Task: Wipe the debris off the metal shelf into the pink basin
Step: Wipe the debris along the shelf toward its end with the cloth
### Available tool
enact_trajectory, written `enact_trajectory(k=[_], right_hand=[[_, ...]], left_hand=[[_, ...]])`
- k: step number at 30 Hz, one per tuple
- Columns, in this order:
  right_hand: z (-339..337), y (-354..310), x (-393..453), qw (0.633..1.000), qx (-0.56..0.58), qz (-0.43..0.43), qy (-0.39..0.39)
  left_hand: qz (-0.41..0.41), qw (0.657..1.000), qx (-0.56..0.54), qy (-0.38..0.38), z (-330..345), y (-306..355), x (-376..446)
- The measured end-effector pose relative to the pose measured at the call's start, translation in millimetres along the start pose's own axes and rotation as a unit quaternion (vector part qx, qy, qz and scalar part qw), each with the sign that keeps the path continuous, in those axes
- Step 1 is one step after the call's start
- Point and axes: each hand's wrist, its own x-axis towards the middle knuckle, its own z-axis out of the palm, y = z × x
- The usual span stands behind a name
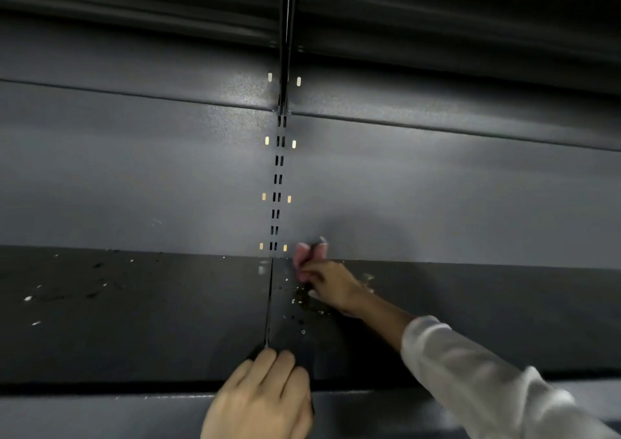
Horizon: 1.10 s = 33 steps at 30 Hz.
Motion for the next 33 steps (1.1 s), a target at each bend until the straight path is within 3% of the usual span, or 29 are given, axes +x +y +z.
enact_trajectory(k=[6, 10, 13, 15, 16, 17, 18, 19, 20, 22, 25, 30, 33], right_hand=[[-10.7, -6.6, -10.0, 0.997, 0.021, -0.058, 0.043], [-59.1, 50.2, -38.4, 0.991, 0.009, 0.049, 0.126], [-73.2, 88.7, -57.9, 0.974, -0.001, 0.173, 0.147], [-63.6, 87.8, -52.9, 0.967, -0.02, 0.206, 0.148], [-59.0, 79.2, -47.7, 0.96, -0.121, 0.218, 0.125], [-55.3, 64.1, -41.3, 0.956, -0.103, 0.19, 0.199], [-51.1, 46.6, -30.8, 0.963, -0.008, 0.227, 0.145], [-40.6, 46.9, -19.4, 0.969, -0.013, 0.201, 0.143], [-33.0, 42.0, -12.4, 0.974, -0.119, 0.164, 0.103], [-21.9, 31.4, 2.3, 0.977, -0.156, 0.146, 0.018], [-7.7, 14.1, 5.7, 0.995, -0.051, 0.082, 0.029], [9.2, -18.1, -1.2, 1.0, 0.01, -0.028, 0.002], [-4.6, -18.4, -11.4, 0.998, 0.055, -0.032, 0.031]], left_hand=[[0.015, 0.999, -0.031, -0.005, -12.9, -17.8, -6.8], [0.029, 0.999, -0.014, -0.019, -24.9, -43.1, -11.8], [0.029, 0.999, -0.026, -0.02, -25.0, -46.7, -17.6], [0.022, 0.999, -0.03, -0.016, -22.8, -45.2, -19.7], [0.016, 0.999, -0.028, -0.012, -21.4, -44.9, -20.2], [0.011, 1.0, -0.025, -0.01, -20.0, -44.6, -20.8], [0.006, 1.0, -0.025, -0.008, -18.7, -44.3, -21.3], [-0.001, 1.0, -0.028, -0.004, -17.5, -43.8, -21.5], [-0.008, 1.0, -0.029, 0.001, -16.7, -43.4, -20.9], [-0.011, 0.999, -0.03, 0.005, -16.4, -42.3, -20.2], [-0.01, 0.999, -0.032, 0.01, -17.1, -41.2, -17.2], [-0.009, 1.0, -0.027, -0.007, -18.7, -40.9, -18.3], [0.018, 0.999, -0.032, -0.014, -21.6, -46.6, -20.4]])
